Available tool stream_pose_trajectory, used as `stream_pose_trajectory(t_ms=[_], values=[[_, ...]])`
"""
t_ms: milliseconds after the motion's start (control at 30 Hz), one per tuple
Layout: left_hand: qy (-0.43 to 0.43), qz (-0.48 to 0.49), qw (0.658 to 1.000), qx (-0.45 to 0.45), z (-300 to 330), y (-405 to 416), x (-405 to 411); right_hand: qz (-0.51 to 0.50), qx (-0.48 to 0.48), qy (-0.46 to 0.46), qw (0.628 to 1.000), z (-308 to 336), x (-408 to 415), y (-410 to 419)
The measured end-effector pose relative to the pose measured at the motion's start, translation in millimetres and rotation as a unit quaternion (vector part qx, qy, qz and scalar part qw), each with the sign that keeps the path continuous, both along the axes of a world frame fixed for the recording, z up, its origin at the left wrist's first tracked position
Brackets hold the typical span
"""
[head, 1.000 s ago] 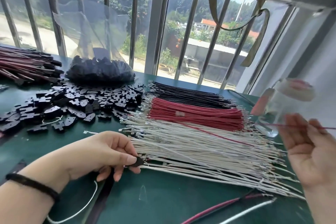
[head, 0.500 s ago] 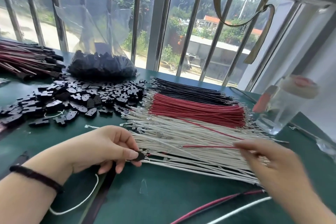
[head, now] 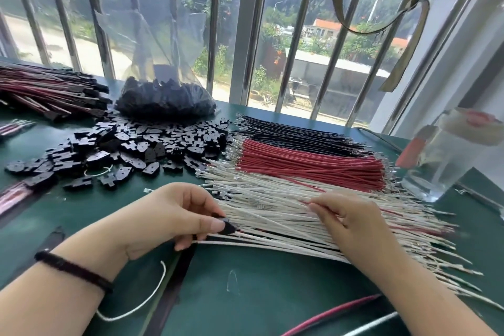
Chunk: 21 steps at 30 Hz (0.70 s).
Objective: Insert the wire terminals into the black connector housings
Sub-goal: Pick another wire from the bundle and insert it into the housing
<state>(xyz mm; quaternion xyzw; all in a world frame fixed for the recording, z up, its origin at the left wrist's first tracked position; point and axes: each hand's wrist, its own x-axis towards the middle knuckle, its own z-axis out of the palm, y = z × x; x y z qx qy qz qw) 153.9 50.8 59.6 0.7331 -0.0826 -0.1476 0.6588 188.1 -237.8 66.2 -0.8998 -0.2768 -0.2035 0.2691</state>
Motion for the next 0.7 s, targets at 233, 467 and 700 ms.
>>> stream_pose_trajectory(t_ms=[233,467,700], values=[[0.017,-0.006,0.999,-0.036,3,-4,-7,0.096,0.101,-0.002,0.990,13,-35,44],[0.022,-0.024,0.999,-0.018,5,-1,-3,0.083,0.016,-0.013,0.996,6,-33,55],[0.061,-0.028,0.996,-0.058,3,-5,-3,0.078,0.008,-0.012,0.997,10,-38,55]])
